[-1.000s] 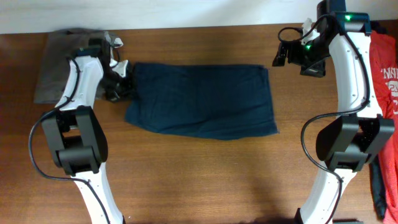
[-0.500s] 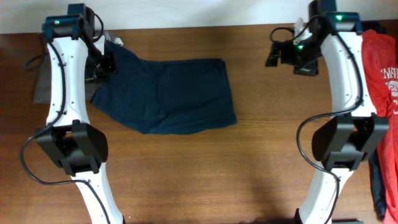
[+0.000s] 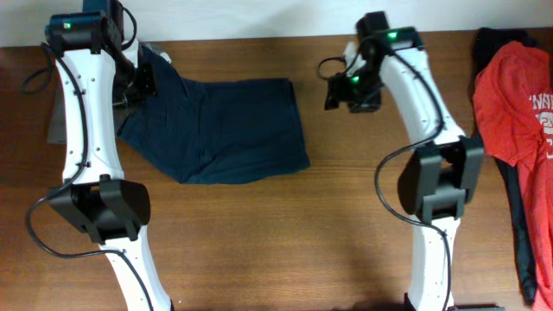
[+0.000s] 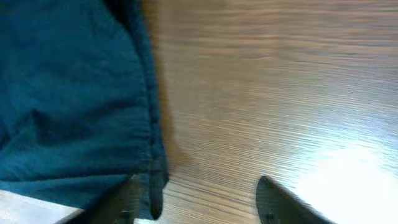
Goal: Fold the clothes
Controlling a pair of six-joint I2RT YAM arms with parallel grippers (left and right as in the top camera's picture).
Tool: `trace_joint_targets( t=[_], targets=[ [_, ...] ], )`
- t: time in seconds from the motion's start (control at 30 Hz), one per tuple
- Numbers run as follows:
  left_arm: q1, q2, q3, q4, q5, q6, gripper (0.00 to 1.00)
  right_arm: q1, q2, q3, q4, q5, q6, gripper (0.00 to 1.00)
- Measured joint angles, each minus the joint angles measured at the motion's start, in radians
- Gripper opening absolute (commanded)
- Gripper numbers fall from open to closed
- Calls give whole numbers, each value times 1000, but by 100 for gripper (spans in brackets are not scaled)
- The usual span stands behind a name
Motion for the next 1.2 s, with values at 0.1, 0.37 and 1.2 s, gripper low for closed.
trace_joint_targets(
  t=[0.1, 0.37, 1.2],
  targets=[
    [-3, 0, 13, -1, 35, 0, 1, 63, 26, -2, -4, 2, 6, 7],
    [-4, 0, 77, -5, 78, -2, 1, 119, 89, -5, -27, 13, 46, 4],
    [-49, 0, 150, 95, 273, -65, 1, 272, 92, -79, 78, 8, 152, 4]
  ],
)
